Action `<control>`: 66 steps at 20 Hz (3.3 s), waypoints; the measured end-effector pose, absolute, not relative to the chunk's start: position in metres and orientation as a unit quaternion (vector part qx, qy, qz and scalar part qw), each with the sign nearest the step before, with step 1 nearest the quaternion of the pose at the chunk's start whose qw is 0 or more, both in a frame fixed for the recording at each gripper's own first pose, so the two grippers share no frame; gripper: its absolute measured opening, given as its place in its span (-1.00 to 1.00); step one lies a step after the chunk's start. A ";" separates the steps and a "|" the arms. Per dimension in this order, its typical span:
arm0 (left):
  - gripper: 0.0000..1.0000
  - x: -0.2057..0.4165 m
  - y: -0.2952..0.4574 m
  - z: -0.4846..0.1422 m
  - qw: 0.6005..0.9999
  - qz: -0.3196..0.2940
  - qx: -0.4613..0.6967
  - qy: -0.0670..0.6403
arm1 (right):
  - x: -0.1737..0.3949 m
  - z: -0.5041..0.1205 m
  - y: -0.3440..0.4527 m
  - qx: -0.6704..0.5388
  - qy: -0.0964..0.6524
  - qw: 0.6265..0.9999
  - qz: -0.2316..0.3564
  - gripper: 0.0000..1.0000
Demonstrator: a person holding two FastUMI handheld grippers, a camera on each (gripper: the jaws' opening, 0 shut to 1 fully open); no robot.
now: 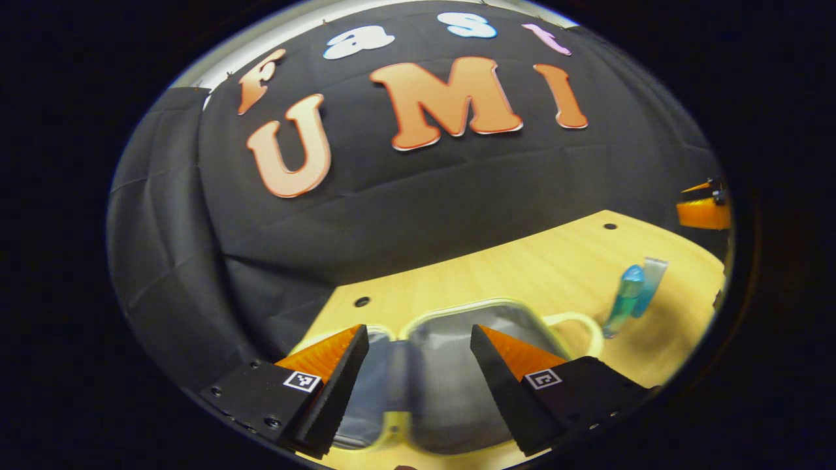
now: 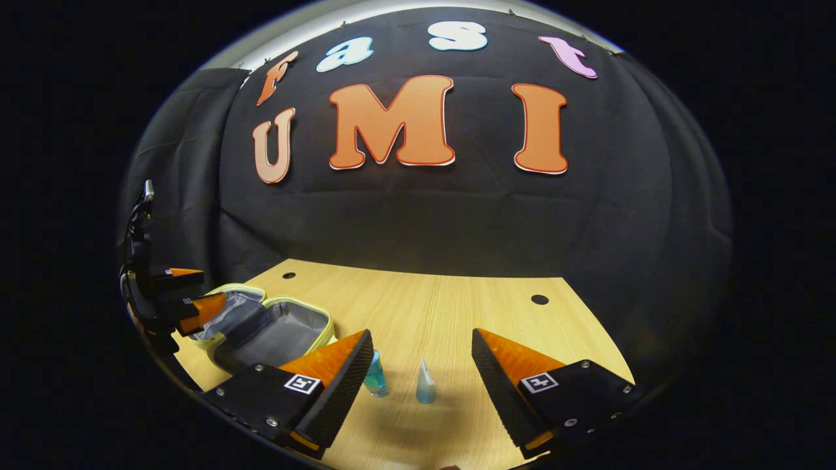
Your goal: First open the suitcase, pack the skin care products into it, and then close the suitcase.
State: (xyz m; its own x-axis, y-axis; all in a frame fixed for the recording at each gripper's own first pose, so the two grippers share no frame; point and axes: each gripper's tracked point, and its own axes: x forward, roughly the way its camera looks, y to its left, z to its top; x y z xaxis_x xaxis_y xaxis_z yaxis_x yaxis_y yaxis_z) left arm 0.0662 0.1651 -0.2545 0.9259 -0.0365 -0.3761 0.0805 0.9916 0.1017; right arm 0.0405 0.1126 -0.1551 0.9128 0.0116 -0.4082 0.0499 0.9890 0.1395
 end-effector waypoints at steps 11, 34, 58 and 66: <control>0.94 0.054 -0.023 -0.295 0.964 -0.152 0.056 0.210 | 0.030 -0.229 0.095 0.064 0.260 0.963 0.029 0.93; -0.05 0.103 -0.111 -0.341 0.949 -0.185 -0.053 0.248 | 0.047 -0.317 0.127 0.066 0.321 0.940 0.097 0.77; -0.05 0.095 0.091 -0.260 0.968 -0.075 -0.036 0.237 | 0.077 -0.225 0.188 0.135 0.302 0.937 0.115 -0.29; -0.05 0.087 0.156 -0.307 0.950 -0.073 -0.053 0.299 | 0.078 -0.189 0.243 0.130 0.294 0.936 0.146 -0.29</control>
State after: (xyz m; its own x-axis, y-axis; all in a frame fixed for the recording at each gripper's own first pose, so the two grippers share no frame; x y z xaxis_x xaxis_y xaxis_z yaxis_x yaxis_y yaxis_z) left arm 0.0869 0.1558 -0.3070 0.8111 -0.1696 -0.5598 0.1064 0.9838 -0.1440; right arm 0.0782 0.2434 -0.1895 0.7840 0.3495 -0.5130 -0.1970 0.9238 0.3284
